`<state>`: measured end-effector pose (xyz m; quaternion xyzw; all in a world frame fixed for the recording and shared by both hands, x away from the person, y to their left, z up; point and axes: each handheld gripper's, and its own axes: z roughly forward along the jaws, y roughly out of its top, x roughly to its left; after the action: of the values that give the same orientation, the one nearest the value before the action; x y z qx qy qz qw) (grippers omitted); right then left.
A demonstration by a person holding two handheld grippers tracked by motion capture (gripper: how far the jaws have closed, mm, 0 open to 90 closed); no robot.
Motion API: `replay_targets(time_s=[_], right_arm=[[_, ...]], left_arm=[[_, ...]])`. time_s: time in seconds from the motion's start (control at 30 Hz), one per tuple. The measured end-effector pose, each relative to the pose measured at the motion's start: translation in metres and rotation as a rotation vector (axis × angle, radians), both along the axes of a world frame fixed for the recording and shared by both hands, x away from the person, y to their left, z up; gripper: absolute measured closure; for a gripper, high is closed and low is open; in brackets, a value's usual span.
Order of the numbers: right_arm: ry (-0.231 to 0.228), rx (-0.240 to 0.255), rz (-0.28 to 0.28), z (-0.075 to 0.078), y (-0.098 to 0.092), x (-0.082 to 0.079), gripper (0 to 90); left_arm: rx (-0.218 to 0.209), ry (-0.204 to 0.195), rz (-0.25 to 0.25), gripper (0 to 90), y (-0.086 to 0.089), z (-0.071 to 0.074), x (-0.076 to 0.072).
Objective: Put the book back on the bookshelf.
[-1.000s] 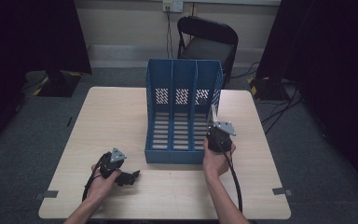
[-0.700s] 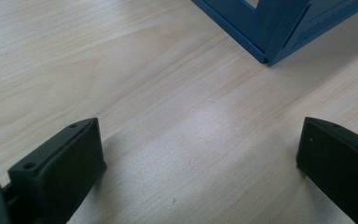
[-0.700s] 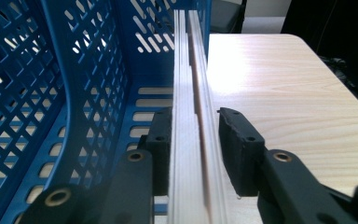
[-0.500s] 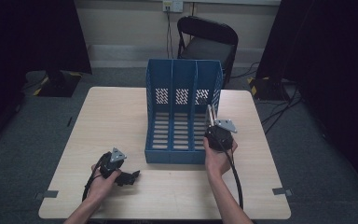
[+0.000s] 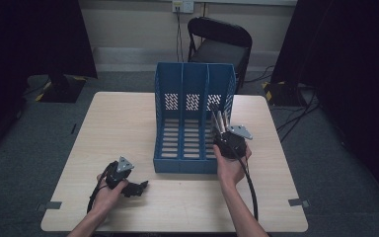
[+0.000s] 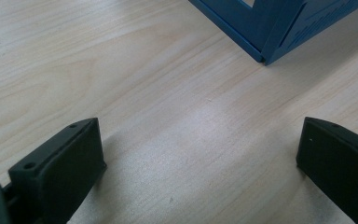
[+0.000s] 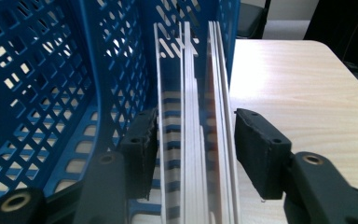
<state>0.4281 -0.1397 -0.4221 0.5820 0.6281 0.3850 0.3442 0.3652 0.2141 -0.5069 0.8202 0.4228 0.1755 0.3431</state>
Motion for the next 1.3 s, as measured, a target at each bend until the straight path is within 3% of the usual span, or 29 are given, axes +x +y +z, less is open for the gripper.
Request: replay_targets(time_s=[0.33, 0.83, 1.0, 1.3], right_arm=[[0.011, 0.035, 0.063, 0.003, -0.005, 0.002, 40.9], [0.014, 0.153, 0.234, 0.018, -0.025, 0.006, 20.3], [0.008, 0.153, 0.272, 0.021, -0.032, 0.005, 18.2], [0.054, 0.138, 0.307, 0.02, -0.037, 0.001, 14.5]], left_arm=[[0.0, 0.0, 0.0, 0.0, 0.0, 0.0, 0.0], [0.0, 0.001, -0.001, 0.0, 0.0, 0.0, 0.0], [-0.001, 0.0, -0.005, 0.0, 0.001, 0.0, 0.0], [-0.002, 0.0, -0.006, 0.0, 0.002, 0.0, 0.001]])
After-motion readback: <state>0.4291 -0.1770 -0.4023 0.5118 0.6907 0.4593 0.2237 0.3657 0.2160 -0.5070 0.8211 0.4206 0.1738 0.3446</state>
